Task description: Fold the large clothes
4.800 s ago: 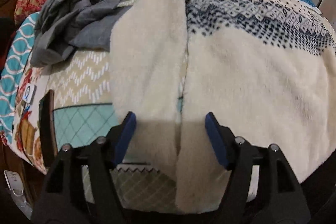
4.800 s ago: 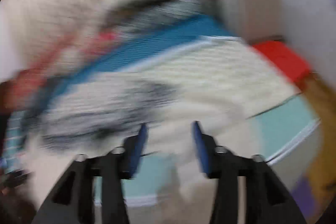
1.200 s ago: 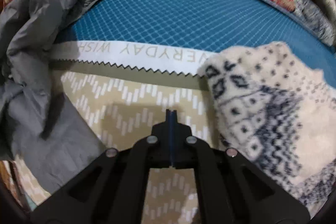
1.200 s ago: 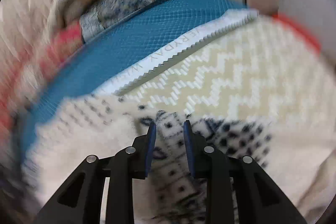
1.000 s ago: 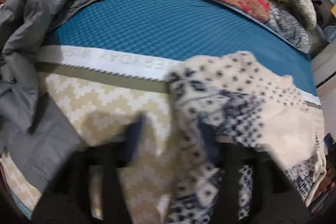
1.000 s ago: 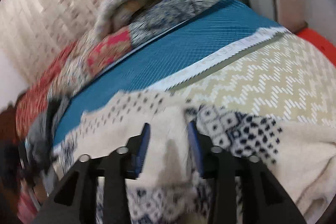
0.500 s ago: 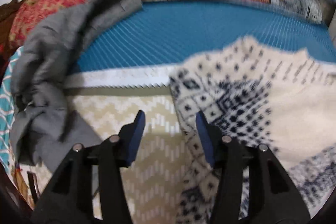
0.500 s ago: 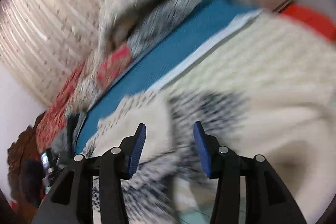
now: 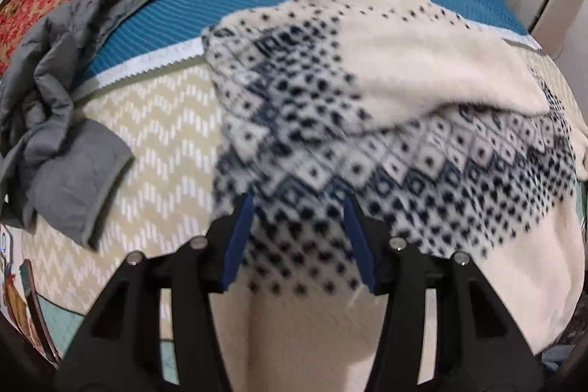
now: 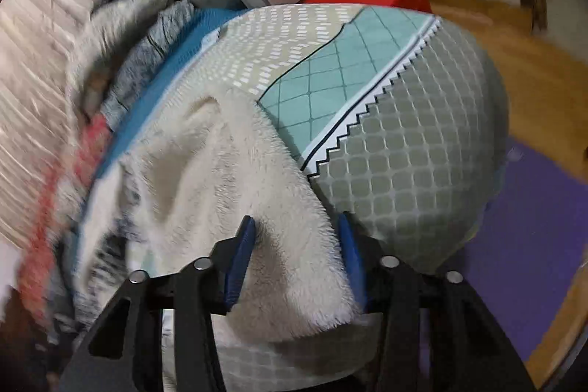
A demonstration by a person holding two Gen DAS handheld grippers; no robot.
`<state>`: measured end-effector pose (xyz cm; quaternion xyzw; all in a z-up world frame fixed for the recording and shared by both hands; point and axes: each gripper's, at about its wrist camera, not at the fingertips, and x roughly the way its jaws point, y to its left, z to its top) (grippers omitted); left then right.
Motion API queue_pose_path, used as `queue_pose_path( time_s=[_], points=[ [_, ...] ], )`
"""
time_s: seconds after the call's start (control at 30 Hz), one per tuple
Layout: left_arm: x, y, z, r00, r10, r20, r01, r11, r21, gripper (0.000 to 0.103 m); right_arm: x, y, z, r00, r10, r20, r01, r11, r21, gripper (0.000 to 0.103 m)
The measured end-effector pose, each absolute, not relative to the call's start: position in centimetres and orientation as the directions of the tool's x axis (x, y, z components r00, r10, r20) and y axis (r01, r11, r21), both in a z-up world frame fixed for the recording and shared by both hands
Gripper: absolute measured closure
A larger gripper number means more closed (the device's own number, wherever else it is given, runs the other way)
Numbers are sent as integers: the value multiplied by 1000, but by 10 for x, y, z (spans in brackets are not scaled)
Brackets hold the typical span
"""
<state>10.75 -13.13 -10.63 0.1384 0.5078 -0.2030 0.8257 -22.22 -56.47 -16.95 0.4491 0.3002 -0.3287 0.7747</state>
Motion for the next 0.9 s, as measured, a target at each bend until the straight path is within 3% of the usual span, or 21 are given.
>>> queue_pose_path(
  time_s=[0.1, 0.23, 0.43, 0.6, 0.7, 0.83, 0.9],
  points=[
    [103, -123, -100, 408, -205, -890, 478, 878, 17, 54, -226, -569, -132, 709, -226, -667, 698, 356, 621, 6],
    [102, -106, -88, 414, -237, -879, 465, 885, -20, 54, -186, -563, -52, 842, -177, -509, 526, 476, 705, 6],
    [101, -71, -71, 435, -294, -851, 418, 903, -99, 54, -28, -493, 42, 918, 94, -386, 221, 685, 694, 6],
    [109, -27, -70, 446, -294, -846, 341, 929, -143, 54, 106, -377, 36, 830, 316, -458, 45, 782, 621, 6],
    [115, 2, -76, 441, -274, -855, 279, 947, -159, 54, 178, -300, -14, 738, 383, -556, -21, 836, 549, 6],
    [121, 30, -84, 423, -256, -869, 212, 961, -180, 54, 233, -238, -104, 558, 381, -737, 25, 880, 474, 9],
    [122, 32, -82, 427, -259, -866, 216, 960, -181, 54, 240, -237, -126, 524, 390, -757, 61, 870, 490, 11]
  ],
)
